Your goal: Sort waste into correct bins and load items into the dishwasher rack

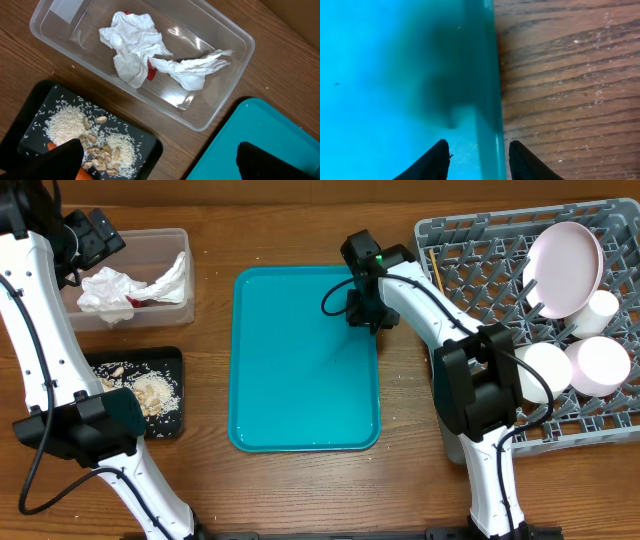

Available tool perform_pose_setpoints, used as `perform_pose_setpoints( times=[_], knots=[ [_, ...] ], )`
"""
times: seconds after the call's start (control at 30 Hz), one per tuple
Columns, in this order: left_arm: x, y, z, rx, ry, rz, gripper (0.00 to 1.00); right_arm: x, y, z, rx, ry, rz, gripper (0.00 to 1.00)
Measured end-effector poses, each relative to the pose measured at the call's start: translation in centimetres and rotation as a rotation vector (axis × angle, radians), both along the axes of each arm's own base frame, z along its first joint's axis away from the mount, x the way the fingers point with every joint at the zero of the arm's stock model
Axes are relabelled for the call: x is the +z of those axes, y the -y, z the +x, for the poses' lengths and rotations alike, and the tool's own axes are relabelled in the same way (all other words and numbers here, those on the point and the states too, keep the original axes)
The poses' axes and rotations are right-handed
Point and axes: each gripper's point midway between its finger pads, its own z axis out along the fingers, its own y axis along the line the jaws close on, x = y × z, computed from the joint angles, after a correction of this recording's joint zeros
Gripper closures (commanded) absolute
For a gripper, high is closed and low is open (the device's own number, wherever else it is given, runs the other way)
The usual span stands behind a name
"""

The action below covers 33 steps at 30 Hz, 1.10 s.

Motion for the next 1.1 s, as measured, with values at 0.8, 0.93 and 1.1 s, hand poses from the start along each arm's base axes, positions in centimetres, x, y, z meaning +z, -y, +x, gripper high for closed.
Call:
perform_pose_setpoints(
  times=[0.8, 0.93, 1.1],
  knots=[
    [0.0, 0.0, 0.0, 0.000, 0.000, 0.000, 0.00, -1.4, 1.1, 1.9, 0.095, 0.078, -0.027, 0.79],
    [0.0, 0.0, 0.0, 0.000, 0.000, 0.000, 0.00, -1.4, 1.1, 2.1, 0.126, 0.072, 0.015, 0.80],
    [0.0, 0.0, 0.0, 0.000, 0.000, 0.000, 0.00, -1.4, 0.9, 2.3, 0.155, 0.072, 0.034, 0.83]
  ],
)
